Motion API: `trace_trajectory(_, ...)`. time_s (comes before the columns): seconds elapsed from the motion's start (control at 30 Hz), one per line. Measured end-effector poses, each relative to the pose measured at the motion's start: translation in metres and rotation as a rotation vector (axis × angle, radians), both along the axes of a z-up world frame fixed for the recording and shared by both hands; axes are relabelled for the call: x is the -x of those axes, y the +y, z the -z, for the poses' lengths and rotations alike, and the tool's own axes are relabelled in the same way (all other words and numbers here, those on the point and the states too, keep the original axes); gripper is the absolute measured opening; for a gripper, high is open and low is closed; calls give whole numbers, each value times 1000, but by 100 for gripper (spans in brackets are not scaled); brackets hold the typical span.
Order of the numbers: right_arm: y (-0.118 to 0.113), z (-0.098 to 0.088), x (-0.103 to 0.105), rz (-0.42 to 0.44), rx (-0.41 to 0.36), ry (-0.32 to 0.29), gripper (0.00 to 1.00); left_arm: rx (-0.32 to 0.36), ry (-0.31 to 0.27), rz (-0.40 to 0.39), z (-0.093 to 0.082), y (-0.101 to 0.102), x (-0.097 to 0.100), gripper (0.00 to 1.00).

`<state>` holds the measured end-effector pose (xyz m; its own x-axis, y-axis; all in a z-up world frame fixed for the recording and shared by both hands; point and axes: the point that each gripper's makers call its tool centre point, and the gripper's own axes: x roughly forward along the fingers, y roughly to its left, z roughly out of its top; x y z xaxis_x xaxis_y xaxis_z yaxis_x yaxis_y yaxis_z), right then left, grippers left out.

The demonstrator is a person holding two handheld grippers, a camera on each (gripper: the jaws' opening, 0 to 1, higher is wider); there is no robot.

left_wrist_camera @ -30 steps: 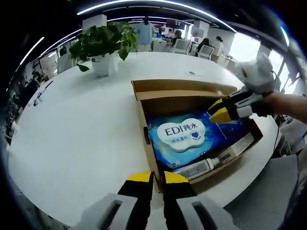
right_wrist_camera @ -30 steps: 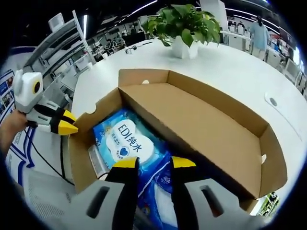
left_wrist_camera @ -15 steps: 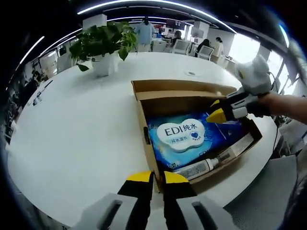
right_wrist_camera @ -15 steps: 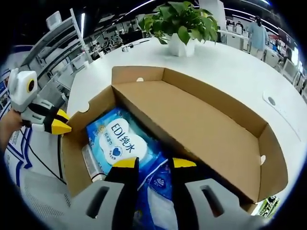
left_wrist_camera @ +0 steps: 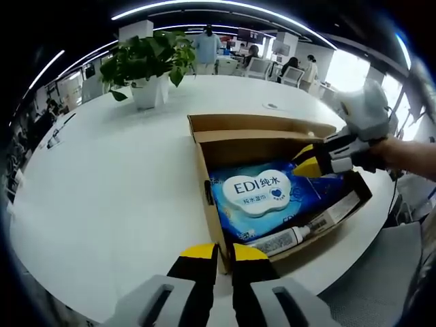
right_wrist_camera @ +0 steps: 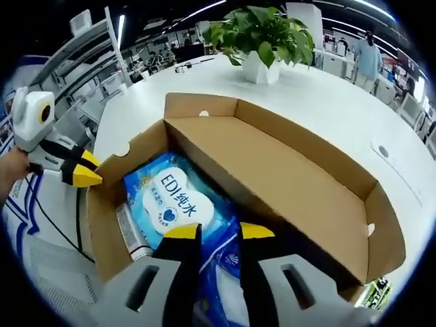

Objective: Operate the shoe box by opening the lid, removing the specified soft item, and placing it in the target area until the item is outside and the box remains undamaged.

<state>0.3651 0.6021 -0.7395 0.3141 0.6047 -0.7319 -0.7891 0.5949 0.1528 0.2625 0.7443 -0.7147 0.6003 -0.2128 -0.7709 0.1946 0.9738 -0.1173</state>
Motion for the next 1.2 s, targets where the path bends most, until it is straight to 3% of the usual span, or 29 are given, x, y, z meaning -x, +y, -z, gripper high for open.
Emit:
trace_trajectory(0.27,-7,5,-7,39,12,13,20,0,-1,3,0,1,0,7)
trace_trajectory(0.5,7,6,-10,79,-90,58,20,3,-4,4,0,0,0,7)
trace_trajectory(0.93,11,13,-9,120,-100,110,18,16,-9,3,0,1,-1,7)
trace_trajectory(1.07,12,21,-10,165,-102,160,17,24,-12,0,0,1,0,7)
trace_trajectory(1.17,5,23,-17,214,-83,150,8,25,-14,-2,0,1,0,7)
trace_trajectory(1.2,6,23,-14,194,-91,158,8,25,-14,-3,0,1,0,7)
